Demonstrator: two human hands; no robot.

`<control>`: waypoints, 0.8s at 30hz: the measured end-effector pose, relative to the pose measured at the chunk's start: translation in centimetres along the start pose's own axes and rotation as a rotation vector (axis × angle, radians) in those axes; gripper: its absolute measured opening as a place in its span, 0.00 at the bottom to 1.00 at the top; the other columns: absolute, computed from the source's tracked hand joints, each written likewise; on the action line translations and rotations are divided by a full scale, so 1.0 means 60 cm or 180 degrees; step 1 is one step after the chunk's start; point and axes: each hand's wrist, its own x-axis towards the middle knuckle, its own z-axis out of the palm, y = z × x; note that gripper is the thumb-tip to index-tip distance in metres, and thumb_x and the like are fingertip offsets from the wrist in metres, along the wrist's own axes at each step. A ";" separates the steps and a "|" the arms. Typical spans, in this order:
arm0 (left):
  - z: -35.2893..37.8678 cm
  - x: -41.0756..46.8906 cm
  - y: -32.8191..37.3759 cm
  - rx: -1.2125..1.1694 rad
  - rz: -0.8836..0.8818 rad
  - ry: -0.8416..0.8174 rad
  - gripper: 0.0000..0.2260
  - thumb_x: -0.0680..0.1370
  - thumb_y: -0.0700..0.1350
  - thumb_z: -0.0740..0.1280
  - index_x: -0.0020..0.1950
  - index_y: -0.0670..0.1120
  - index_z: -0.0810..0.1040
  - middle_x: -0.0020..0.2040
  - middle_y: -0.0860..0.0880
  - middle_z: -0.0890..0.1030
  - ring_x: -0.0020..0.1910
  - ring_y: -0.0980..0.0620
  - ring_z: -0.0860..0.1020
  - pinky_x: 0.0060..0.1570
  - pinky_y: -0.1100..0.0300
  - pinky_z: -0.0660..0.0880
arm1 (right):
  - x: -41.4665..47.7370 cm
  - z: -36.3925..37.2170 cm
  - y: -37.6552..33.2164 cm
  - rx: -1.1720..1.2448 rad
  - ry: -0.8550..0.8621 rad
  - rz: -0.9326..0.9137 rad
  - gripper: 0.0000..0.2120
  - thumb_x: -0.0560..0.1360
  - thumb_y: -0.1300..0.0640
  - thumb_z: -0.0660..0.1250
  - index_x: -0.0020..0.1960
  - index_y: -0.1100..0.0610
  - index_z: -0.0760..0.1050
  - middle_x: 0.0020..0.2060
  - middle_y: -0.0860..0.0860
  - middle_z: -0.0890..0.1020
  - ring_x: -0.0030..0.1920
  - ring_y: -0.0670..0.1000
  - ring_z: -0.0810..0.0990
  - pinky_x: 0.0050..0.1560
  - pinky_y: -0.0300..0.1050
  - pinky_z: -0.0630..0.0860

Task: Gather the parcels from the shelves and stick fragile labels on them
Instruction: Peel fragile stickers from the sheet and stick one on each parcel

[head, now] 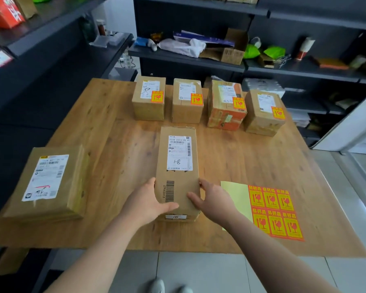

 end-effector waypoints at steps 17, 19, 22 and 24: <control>0.142 0.065 0.254 0.0803 0.1501 0.0105 0.24 0.78 0.55 0.62 0.70 0.46 0.67 0.65 0.47 0.73 0.64 0.47 0.70 0.63 0.53 0.67 | -0.027 -0.103 0.257 -0.0579 0.0245 0.0541 0.26 0.75 0.50 0.66 0.71 0.53 0.66 0.70 0.50 0.70 0.67 0.54 0.70 0.61 0.46 0.69; 0.182 0.078 0.272 0.0938 0.1350 -0.0029 0.23 0.78 0.55 0.62 0.69 0.45 0.68 0.65 0.47 0.73 0.63 0.47 0.71 0.61 0.52 0.70 | -0.016 -0.110 0.291 -0.0660 0.0059 0.0513 0.26 0.75 0.51 0.66 0.71 0.50 0.66 0.69 0.49 0.70 0.65 0.55 0.71 0.60 0.47 0.70; 0.238 0.102 0.288 0.1047 0.1032 -0.0172 0.24 0.77 0.56 0.64 0.69 0.46 0.68 0.65 0.47 0.73 0.63 0.47 0.71 0.61 0.53 0.70 | 0.003 -0.114 0.333 -0.0778 -0.0149 0.0416 0.26 0.74 0.50 0.67 0.71 0.47 0.65 0.66 0.49 0.72 0.62 0.55 0.73 0.56 0.48 0.74; 0.274 0.120 0.294 0.1118 0.0820 -0.0286 0.26 0.76 0.57 0.65 0.70 0.45 0.67 0.67 0.46 0.72 0.65 0.46 0.69 0.63 0.52 0.68 | 0.019 -0.111 0.355 -0.0849 -0.0304 0.0327 0.28 0.73 0.50 0.68 0.71 0.46 0.64 0.64 0.50 0.72 0.60 0.56 0.74 0.52 0.48 0.74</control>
